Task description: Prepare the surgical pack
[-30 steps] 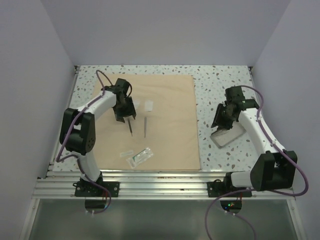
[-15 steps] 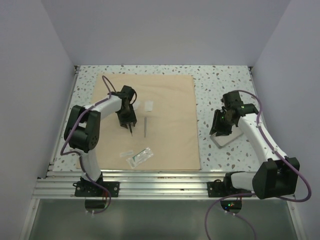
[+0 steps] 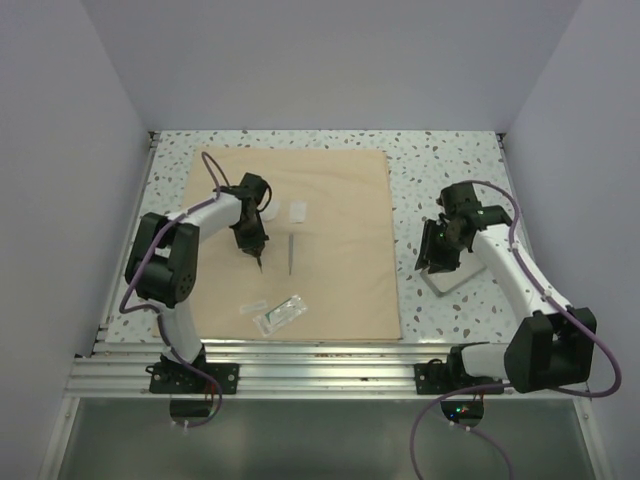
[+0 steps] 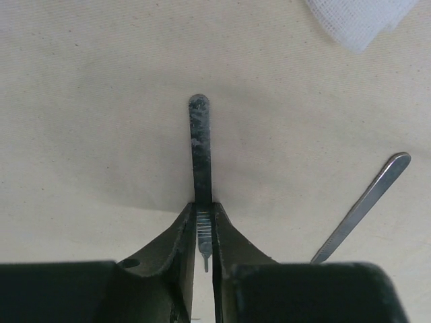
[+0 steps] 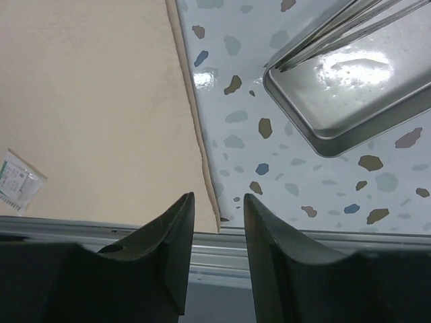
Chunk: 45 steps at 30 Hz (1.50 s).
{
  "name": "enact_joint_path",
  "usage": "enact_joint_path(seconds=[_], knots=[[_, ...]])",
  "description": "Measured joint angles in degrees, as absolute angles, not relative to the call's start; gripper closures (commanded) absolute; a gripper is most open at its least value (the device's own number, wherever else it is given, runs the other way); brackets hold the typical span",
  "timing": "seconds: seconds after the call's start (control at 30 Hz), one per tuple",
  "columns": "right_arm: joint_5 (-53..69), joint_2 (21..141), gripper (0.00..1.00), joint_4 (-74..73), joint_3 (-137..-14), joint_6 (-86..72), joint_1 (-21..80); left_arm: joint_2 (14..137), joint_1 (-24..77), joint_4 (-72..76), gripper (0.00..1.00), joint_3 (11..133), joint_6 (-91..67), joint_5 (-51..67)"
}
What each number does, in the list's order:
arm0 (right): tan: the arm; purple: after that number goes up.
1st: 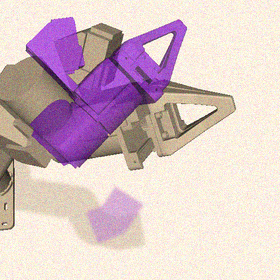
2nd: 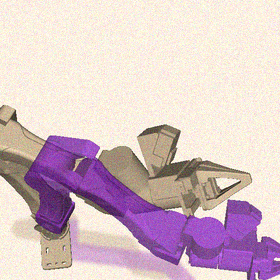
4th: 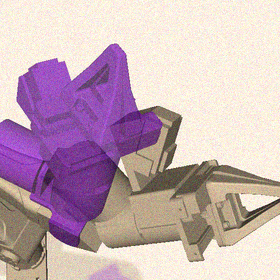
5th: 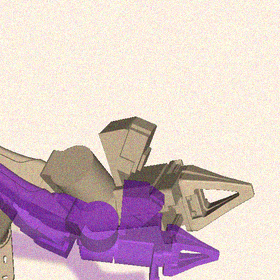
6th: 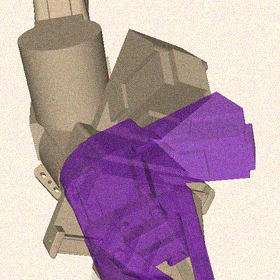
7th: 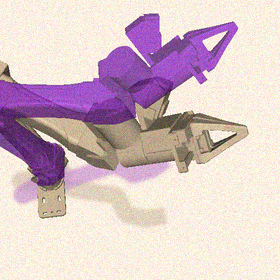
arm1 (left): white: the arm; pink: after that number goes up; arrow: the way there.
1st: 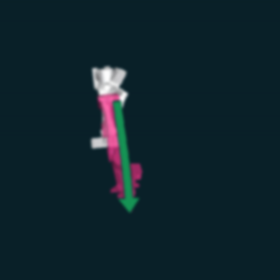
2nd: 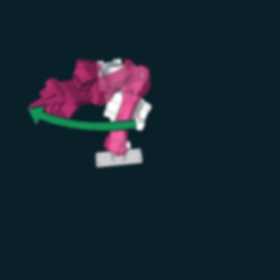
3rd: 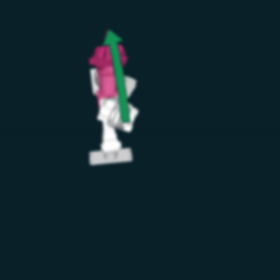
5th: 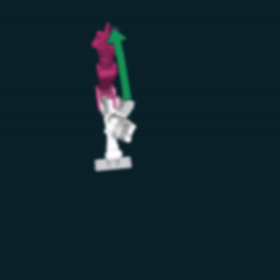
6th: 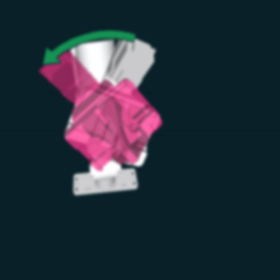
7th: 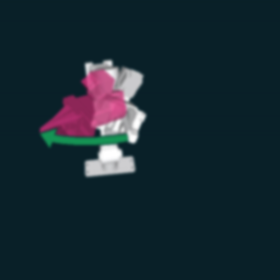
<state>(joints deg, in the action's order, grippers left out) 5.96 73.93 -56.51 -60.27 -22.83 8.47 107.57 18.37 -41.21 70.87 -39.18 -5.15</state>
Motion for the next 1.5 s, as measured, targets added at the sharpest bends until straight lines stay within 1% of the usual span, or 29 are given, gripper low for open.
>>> enact_joint_path(seconds=[0.07, 0.1, 0.13, 0.17, 0.37, 0.47, 0.6, 0.77, 0.87, 1.0, 1.1, 1.33, 1.43, 1.5], knots=[[7.0, 75.0, 0.57, -56.2, -60.4, -22.8, 9.1, 107.3, 18.4, -41.1, 0.92, 70.7, -39.2, -5.3], [7.4, 75.5, 0.56, -56.1, -60.4, -22.7, 9.4, 107.2, 18.4, -41.0, 0.99, 70.6, -39.2, -5.2], [8.2, 76.0, 0.55, -56.0, -60.6, -22.5, 9.9, 107.1, 18.4, -41.0, 1.0, 70.6, -39.2, -5.2], [9.0, 76.5, 0.53, -55.8, -60.9, -22.4, 10.4, 107.0, 18.4, -41.0, 1.0, 70.5, -39.1, -5.1], [15.3, 78.7, 0.47, -52.3, -62.2, -22.1, 14.6, 104.4, 18.4, -41.1, 1.0, 69.5, -38.7, -3.6], [20.8, 80.9, 0.42, -48.8, -62.5, -22.9, 16.9, 101.3, 18.4, -41.3, 1.0, 69.5, -38.2, -1.8], [28.5, 83.2, 0.36, -41.4, -61.8, -27.6, 19.1, 96.0, 18.7, -40.7, 1.0, 68.9, -36.9, 3.7], [33.0, 86.1, 0.32, -33.7, -62.2, -34.4, 22.0, 91.2, 22.3, -38.6, 1.0, 66.3, -36.0, 12.8], [34.3, 88.8, 0.33, -30.0, -63.5, -38.3, 24.3, 88.6, 27.5, -35.8, 1.0, 63.7, -36.4, 17.4], [34.4, 94.3, 0.35, -28.2, -68.9, -41.7, 27.4, 83.8, 32.6, -32.7, 1.0, 58.9, -37.9, 23.2], [33.7, 95.7, 0.37, -26.7, -70.4, -44.0, 29.6, 81.9, 33.2, -32.2, 1.0, 57.6, -38.4, 25.2], [31.8, 96.9, 0.42, -26.2, -70.5, -47.4, 33.8, 80.0, 33.3, -31.8, 1.0, 57.5, -38.4, 26.0], [31.0, 97.8, 0.46, -26.1, -70.5, -48.1, 35.0, 79.7, 33.5, -31.6, 1.0, 57.5, -38.4, 26.5], [30.9, 98.7, 0.52, -26.0, -70.5, -48.7, 35.9, 79.7, 33.5, -31.4, 1.0, 57.4, -38.4, 26.9]])
